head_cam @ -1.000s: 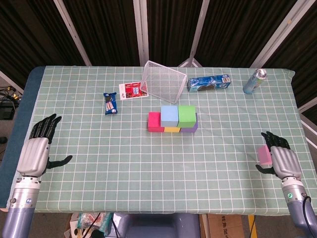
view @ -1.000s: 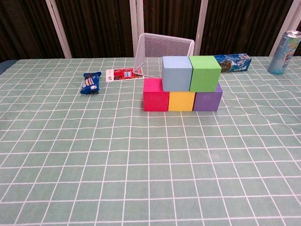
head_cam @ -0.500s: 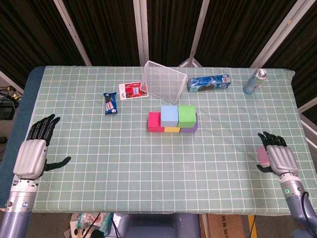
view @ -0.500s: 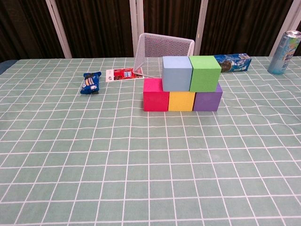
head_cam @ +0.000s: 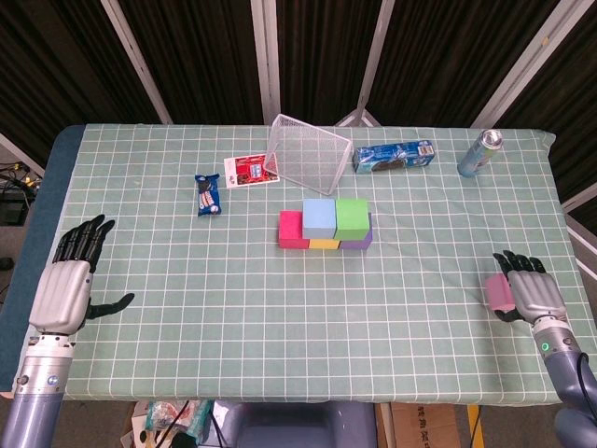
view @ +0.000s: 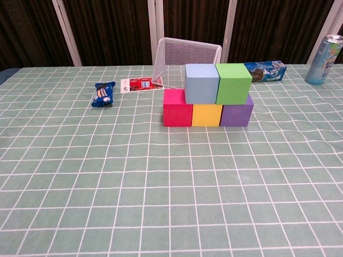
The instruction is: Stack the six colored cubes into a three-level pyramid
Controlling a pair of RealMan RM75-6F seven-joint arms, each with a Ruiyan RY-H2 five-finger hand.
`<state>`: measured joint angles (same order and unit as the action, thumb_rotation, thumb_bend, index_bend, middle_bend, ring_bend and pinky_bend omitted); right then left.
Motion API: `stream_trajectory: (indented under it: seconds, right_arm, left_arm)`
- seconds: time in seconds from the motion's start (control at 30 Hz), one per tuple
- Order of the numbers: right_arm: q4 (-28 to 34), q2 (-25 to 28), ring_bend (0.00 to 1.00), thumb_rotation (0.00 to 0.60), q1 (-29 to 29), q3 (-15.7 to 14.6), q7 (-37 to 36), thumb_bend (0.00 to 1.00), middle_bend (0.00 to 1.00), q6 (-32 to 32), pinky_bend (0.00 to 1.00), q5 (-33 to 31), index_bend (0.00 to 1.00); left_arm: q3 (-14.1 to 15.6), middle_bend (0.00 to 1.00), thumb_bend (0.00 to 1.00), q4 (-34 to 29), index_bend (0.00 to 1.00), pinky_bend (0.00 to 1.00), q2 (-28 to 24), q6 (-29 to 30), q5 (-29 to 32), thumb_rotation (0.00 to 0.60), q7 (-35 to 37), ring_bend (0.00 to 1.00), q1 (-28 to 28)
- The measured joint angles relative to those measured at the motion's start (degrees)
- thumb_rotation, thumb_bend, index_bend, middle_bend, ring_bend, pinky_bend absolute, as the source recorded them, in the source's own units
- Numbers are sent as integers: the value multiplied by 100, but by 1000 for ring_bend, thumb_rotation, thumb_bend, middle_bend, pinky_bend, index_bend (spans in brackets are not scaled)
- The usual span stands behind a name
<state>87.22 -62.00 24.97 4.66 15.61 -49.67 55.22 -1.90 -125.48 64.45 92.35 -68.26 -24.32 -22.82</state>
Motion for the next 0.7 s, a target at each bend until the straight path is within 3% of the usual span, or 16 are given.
stream_trajectory:
  seconds: [0.3, 0.47, 0.7]
  right_arm:
    - [-622, -224, 0, 600, 126, -82, 106, 236, 10, 313, 0, -349, 0]
    - [-998, -419, 66, 600, 141, -133, 88, 236, 212, 416, 0, -404, 14]
    - [-1302, -628, 304, 600, 124, -174, 46, 236, 453, 376, 0, -302, 175]
  left_arm:
    - [-134, 0, 132, 28, 0, 0, -24, -101, 43, 600, -9, 0, 78]
    - [-184, 0, 132, 15, 0, 0, -24, -141, 20, 600, -33, 0, 122]
    - [-230, 0, 132, 12, 0, 0, -14, -207, 5, 600, -46, 0, 160]
